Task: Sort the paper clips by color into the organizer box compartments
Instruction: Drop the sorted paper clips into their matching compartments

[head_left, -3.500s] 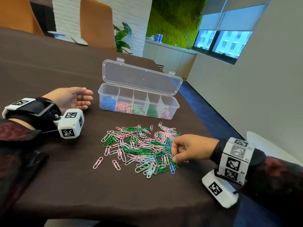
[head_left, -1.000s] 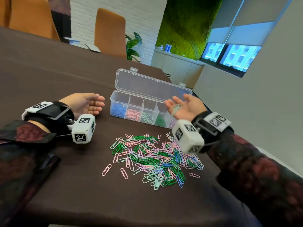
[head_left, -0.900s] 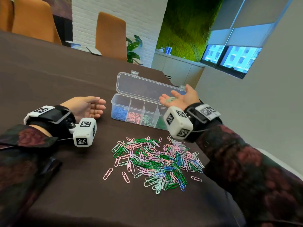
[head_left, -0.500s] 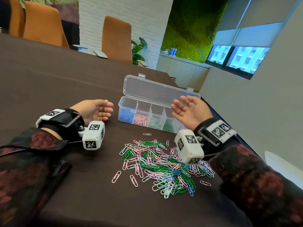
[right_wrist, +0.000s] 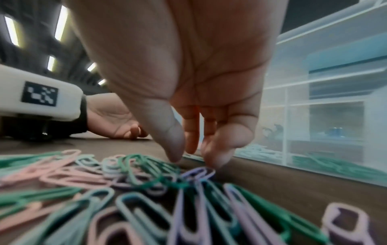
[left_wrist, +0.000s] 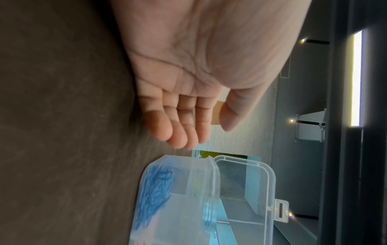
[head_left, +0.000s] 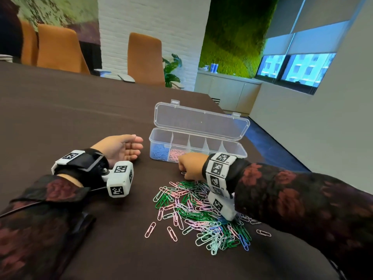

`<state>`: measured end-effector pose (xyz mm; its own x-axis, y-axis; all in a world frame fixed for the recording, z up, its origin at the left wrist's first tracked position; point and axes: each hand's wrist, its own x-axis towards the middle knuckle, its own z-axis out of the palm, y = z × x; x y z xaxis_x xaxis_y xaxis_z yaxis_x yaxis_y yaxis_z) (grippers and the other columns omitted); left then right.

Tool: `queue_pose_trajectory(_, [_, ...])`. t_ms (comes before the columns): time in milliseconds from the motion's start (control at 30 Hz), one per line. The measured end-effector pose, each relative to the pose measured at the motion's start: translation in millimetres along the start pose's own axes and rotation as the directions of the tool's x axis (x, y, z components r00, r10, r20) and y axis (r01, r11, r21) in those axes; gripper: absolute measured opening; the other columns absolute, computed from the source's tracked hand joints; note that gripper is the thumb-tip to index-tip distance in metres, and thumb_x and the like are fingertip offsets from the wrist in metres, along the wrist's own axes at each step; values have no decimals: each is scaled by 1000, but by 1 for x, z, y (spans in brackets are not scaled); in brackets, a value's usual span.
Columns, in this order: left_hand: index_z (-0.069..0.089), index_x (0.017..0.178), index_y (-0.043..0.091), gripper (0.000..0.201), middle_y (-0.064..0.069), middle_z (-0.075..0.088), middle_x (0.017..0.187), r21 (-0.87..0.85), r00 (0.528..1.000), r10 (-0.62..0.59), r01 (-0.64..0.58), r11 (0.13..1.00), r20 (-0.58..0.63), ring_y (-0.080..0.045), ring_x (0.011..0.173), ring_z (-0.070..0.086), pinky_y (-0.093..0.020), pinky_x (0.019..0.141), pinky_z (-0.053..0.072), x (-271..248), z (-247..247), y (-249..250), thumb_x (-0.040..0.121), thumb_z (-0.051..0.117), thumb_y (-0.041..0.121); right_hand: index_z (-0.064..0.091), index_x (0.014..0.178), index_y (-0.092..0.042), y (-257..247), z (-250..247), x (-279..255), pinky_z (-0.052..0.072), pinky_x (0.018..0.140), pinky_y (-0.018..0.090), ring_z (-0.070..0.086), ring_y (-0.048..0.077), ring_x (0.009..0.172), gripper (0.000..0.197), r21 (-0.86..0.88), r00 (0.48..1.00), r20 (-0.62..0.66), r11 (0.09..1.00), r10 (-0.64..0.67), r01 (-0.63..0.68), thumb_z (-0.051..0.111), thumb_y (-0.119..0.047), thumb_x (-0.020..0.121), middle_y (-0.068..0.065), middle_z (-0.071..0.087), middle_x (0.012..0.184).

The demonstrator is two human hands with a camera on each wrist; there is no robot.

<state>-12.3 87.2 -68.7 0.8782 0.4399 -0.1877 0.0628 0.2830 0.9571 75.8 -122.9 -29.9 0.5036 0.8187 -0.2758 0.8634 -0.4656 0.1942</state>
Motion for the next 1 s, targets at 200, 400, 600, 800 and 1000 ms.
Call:
queue_pose_trajectory(200, [60,93,11,25,-1,62,68,11,1000,2,-2,1000,-1,-10,48,60,-17,47,50,-3,1,2,100,40,25,56,75,-14,11,1,-9,34,38,10,42,7,51,16,133,996,87,990,24,-36,56,-14,91,-3,49,62])
queue_pose_trajectory(400, [59,92,11,25,-2,61,69,7,1000,5,-5,1000,-7,-10,48,59,-17,47,50,-7,4,2,100,40,25,46,73,-22,2,2,-21,40,53,21,49,10,57,27,512,987,-120,844,-109,156,57,-1,86,-4,53,68])
queue_pose_trajectory(600, [58,91,10,25,-3,59,73,-24,1000,13,-14,1000,-17,-10,48,59,-17,46,49,-8,2,1,100,40,24,51,87,-19,-34,-12,-12,37,52,20,47,11,58,32,751,961,-44,626,-273,213,40,11,88,-1,48,72])
queue_pose_trajectory(800, [59,92,11,24,-3,59,74,-11,1000,18,-18,1000,-11,-10,51,58,-18,47,50,-6,1,2,100,40,24,53,89,-17,-44,-9,-8,32,53,11,42,1,58,13,239,923,102,910,-370,339,67,-18,87,-11,45,68])
queue_pose_trajectory(1000, [60,91,11,24,-2,61,72,-29,1000,26,-26,999,-12,-10,51,59,-17,48,49,-6,-1,1,99,42,25,49,69,-17,-20,-4,-17,35,51,11,41,-1,47,26,618,954,-19,747,-298,245,65,-7,86,-4,48,63])
